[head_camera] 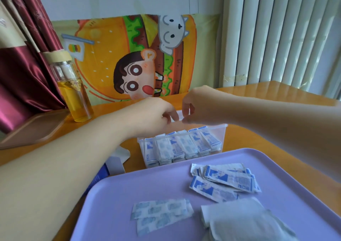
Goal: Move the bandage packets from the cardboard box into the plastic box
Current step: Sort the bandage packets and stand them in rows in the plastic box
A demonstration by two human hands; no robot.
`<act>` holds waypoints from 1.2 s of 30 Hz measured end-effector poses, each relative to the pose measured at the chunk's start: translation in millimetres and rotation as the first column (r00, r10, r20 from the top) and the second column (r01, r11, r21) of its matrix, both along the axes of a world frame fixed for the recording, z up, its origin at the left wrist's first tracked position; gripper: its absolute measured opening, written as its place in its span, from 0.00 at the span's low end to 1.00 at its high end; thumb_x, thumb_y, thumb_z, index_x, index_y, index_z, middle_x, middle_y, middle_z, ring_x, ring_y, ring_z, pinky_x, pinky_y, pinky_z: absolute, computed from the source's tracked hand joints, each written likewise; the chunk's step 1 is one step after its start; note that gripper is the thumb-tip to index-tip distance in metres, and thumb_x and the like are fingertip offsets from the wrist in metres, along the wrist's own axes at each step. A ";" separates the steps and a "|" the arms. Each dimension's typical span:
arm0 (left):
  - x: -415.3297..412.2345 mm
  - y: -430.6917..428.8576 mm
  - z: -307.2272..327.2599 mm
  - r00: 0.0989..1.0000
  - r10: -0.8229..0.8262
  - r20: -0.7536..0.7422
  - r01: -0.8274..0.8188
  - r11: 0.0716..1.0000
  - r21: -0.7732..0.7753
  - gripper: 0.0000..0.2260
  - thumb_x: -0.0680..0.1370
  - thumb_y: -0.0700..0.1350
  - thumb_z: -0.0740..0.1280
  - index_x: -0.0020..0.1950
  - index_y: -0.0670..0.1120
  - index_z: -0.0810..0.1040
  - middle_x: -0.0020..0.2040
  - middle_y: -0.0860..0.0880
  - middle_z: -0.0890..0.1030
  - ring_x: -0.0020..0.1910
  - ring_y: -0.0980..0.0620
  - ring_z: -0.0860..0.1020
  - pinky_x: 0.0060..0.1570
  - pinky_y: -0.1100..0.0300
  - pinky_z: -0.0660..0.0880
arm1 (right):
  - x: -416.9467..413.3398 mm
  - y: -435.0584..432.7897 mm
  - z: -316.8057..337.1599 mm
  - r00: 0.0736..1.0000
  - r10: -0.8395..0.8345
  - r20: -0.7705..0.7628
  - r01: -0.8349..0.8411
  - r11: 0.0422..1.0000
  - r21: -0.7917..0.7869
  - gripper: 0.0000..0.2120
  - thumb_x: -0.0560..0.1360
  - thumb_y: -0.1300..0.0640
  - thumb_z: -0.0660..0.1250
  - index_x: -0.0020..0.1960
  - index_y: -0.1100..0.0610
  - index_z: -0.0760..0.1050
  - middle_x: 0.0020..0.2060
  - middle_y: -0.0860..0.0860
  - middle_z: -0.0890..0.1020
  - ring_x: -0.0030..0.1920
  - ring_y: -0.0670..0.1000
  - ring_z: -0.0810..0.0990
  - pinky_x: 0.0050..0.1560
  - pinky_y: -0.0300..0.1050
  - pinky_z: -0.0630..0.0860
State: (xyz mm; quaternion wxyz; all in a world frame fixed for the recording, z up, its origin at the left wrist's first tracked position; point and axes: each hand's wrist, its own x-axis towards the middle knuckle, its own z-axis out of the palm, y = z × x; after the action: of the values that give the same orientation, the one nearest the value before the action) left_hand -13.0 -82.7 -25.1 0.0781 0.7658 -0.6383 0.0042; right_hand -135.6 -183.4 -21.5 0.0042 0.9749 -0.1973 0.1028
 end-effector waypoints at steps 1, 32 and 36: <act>-7.0 11.4 0.6 1.000 -0.017 -0.005 0.017 0.999 -0.041 0.15 0.78 0.39 0.58 0.57 0.54 0.78 0.47 0.57 0.78 0.43 0.61 0.74 0.39 0.66 0.71 | -10.5 7.7 1.1 0.999 0.019 0.039 -0.020 1.000 0.018 0.08 0.74 0.51 0.68 0.49 0.54 0.79 0.34 0.45 0.74 0.38 0.48 0.73 0.31 0.35 0.66; -55.8 87.0 -65.0 0.954 0.272 -0.126 -0.177 0.850 0.496 0.17 0.72 0.58 0.70 0.52 0.47 0.80 0.40 0.52 0.76 0.39 0.52 0.71 0.40 0.59 0.67 | -114.4 62.1 -65.3 0.943 0.117 -0.312 0.058 0.865 0.499 0.13 0.67 0.43 0.74 0.41 0.46 0.72 0.36 0.41 0.77 0.38 0.42 0.77 0.38 0.34 0.72; -53.0 92.8 -68.4 0.959 0.253 -0.131 -0.174 0.883 0.435 0.15 0.74 0.56 0.69 0.47 0.45 0.78 0.40 0.50 0.76 0.38 0.52 0.71 0.38 0.59 0.67 | -114.3 58.7 -64.4 0.983 0.068 -0.171 0.054 0.780 0.624 0.09 0.68 0.48 0.74 0.40 0.49 0.75 0.34 0.41 0.79 0.32 0.38 0.77 0.34 0.30 0.72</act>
State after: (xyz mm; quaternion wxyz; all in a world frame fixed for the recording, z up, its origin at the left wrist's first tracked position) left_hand -66.1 10.0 -93.5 -0.0306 0.8275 -0.5257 -0.1951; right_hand -249.9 -124.7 -85.9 -0.3016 0.9269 -0.2152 -0.0589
